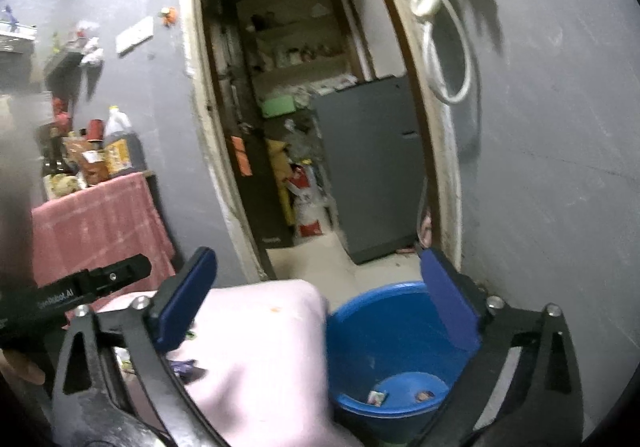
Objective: Collect trash
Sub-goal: 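Return to the trash pile and grasp the blue snack bag with the right gripper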
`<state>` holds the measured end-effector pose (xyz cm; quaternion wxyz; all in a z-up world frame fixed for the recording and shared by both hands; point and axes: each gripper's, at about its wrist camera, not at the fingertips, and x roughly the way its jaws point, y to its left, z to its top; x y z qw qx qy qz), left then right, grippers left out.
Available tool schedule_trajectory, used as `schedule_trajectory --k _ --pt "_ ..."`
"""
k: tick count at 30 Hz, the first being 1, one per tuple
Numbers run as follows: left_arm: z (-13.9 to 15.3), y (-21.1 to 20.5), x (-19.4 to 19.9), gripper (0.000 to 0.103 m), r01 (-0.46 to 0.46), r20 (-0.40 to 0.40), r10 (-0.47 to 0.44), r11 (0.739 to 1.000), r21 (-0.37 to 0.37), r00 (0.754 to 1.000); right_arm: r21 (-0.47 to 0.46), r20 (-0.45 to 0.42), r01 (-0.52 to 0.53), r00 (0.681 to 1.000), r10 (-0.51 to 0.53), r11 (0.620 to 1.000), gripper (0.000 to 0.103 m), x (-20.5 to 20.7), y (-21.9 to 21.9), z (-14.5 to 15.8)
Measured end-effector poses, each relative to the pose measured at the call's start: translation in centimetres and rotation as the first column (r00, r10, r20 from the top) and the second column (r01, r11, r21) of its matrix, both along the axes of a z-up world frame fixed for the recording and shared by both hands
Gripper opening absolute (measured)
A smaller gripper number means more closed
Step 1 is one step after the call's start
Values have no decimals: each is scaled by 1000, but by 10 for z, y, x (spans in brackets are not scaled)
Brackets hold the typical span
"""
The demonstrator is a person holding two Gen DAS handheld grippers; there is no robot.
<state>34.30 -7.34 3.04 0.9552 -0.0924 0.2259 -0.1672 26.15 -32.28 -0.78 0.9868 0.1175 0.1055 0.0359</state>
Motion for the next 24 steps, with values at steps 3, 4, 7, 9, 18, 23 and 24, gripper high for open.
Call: schedule_trajectory --k 3,4,7,9,18,23,24 --pt "5 22 -23 101 -67 55 64 997 41 996 -9 27 -35 999 36 999 103 -6 21 7" --pt "2 24 -28 101 -81 68 77 995 50 995 -13 36 -49 998 49 999 103 -7 29 8" --pt "5 47 -47 101 -133 116 124 988 73 985 -28 60 -84 994 86 996 103 -9 51 13" --pt "7 57 -55 101 -159 138 146 983 87 980 -39 74 -105 991 108 994 103 -12 67 16" --pt "1 109 -89 101 -260 208 229 955 140 951 -84 86 -185 978 192 979 103 -21 118 17" --pt "-9 131 -98 101 -285 204 252 946 154 946 -109 45 -224 972 230 969 103 -14 138 9" --pt "-11 136 -99 101 -285 197 253 946 157 947 -112 35 -231 971 236 966 103 -12 141 7"
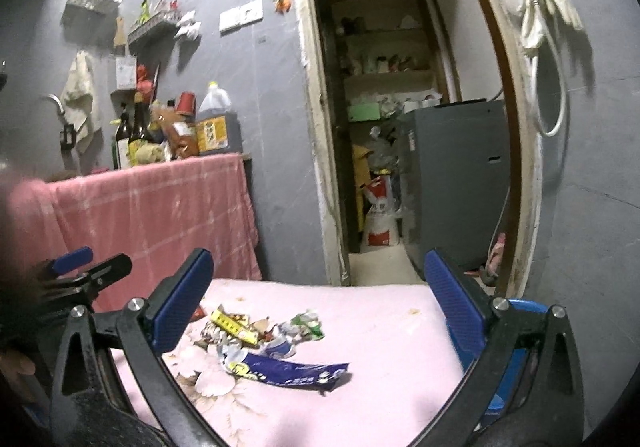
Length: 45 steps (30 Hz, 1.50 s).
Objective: Collect trash
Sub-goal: 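Return to the trash pile and grasp the blue snack bag with the right gripper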
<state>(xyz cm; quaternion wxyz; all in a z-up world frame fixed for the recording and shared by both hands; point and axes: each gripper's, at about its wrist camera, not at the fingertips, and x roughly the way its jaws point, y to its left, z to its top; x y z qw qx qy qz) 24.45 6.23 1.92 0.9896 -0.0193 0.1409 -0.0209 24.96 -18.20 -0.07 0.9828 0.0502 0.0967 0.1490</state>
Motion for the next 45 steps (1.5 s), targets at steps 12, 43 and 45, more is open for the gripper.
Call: schedule_trajectory --k 12,43,45 --pt "-44 28 22 101 17 -214 -25 999 -42 976 -58 -230 -40 973 26 998 103 40 16 -49" --pt "-82 13 132 68 154 -533 -261 959 -236 805 14 -575 -156 806 136 988 36 96 16 -117" --pt "-82 14 136 62 150 -538 -266 957 -249 800 20 -578 -155 804 138 988 29 96 15 -118"
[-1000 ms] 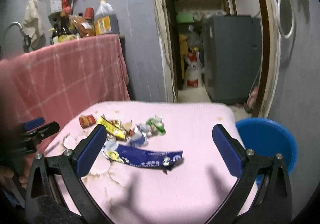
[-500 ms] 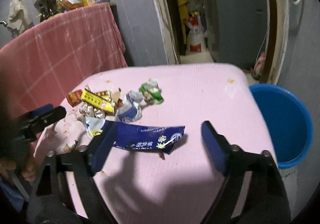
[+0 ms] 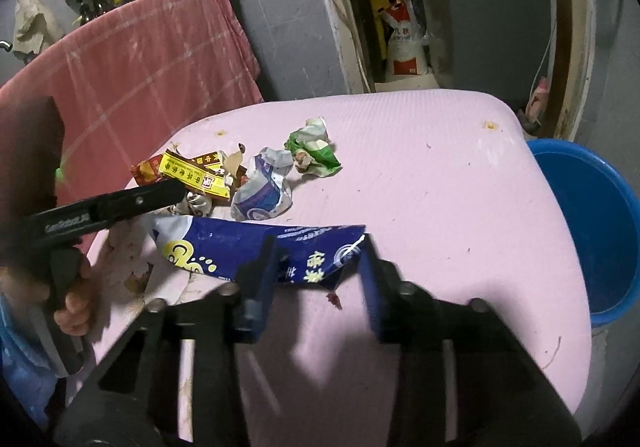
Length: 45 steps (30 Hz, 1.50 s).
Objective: Collect trash
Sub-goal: 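Return to the trash pile and grasp the blue snack bag with the right gripper, then grasp the crumpled white wrapper with the left gripper while the right gripper holds the blue bag, then drop the white wrapper from the left gripper into the bucket while the right gripper drops the blue bag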
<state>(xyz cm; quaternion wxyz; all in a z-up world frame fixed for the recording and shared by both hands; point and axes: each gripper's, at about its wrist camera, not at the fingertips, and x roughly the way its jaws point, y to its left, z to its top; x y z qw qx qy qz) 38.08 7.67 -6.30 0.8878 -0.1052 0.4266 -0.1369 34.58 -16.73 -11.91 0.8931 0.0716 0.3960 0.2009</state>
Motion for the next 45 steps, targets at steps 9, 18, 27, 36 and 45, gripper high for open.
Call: schedule_trajectory --k 9,18,27,36,45 --pt "-1 1 5 42 14 -43 -16 999 -51 999 17 16 -14 1000 14 1000 9 -5 -1 4" --pt "-1 -3 -9 29 19 -52 -22 998 -65 998 43 36 0 999 -2 999 3 -17 -10 9" --pt "12 -4 -52 28 -10 27 13 992 -122 1000 108 129 39 990 -53 993 3 -44 -29 25" --pt "37 -16 -80 28 0 177 26 989 -145 984 133 293 87 948 -123 987 3 -74 -45 58" --pt "75 -64 -81 28 64 359 -9 988 -142 933 187 463 190 848 -257 964 3 -98 -79 98"
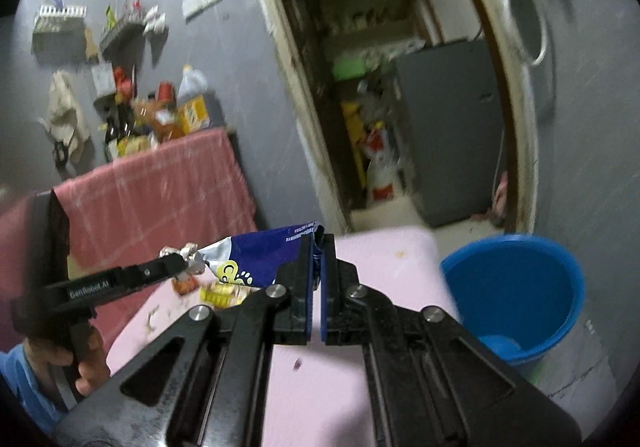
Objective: Collect trash
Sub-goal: 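Drop the white wrapper from the left gripper into the bucket while the right gripper drops the blue bag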
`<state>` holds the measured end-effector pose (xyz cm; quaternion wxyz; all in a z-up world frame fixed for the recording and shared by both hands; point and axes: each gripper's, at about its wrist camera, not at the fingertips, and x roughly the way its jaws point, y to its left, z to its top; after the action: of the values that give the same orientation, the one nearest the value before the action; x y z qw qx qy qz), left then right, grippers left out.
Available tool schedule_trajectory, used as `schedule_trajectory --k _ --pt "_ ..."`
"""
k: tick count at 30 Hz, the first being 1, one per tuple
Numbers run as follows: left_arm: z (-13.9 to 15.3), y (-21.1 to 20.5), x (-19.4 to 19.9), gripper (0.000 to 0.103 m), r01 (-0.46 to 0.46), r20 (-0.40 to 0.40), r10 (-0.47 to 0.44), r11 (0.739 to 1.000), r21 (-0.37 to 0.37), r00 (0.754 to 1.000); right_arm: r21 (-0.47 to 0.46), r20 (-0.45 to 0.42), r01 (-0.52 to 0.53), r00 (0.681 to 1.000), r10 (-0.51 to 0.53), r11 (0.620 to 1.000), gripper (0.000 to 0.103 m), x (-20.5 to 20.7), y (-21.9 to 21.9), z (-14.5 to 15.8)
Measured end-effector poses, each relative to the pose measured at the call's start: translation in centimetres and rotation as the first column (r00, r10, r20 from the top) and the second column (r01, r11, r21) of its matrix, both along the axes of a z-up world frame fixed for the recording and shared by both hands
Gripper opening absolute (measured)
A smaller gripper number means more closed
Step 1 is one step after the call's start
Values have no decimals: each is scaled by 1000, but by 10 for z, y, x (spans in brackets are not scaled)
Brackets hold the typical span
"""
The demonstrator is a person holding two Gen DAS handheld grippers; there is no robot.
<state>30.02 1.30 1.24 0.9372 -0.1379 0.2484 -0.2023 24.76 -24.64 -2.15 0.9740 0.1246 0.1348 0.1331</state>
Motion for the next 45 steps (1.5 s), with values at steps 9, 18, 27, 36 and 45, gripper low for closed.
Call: schedule_trajectory --k 9,18,27,36,45 --pt "24 -86 19 28 105 128 -105 994 9 986 -35 176 231 959 -222 972 3 -18 -44 29" --pt "25 -161 46 28 193 143 -200 979 59 969 -13 192 395 903 -385 919 3 -10 -97 22" --pt "-13 -222 93 28 267 -54 -263 958 106 963 49 -10 480 877 -480 876 3 23 -152 -29" --pt "-58 -255 120 30 316 -225 -277 936 157 934 66 -165 486 867 -471 872 5 47 -174 -74" --pt "-87 -248 139 42 279 -349 -219 951 132 911 87 -264 480 856 -444 873 12 66 -183 -95"
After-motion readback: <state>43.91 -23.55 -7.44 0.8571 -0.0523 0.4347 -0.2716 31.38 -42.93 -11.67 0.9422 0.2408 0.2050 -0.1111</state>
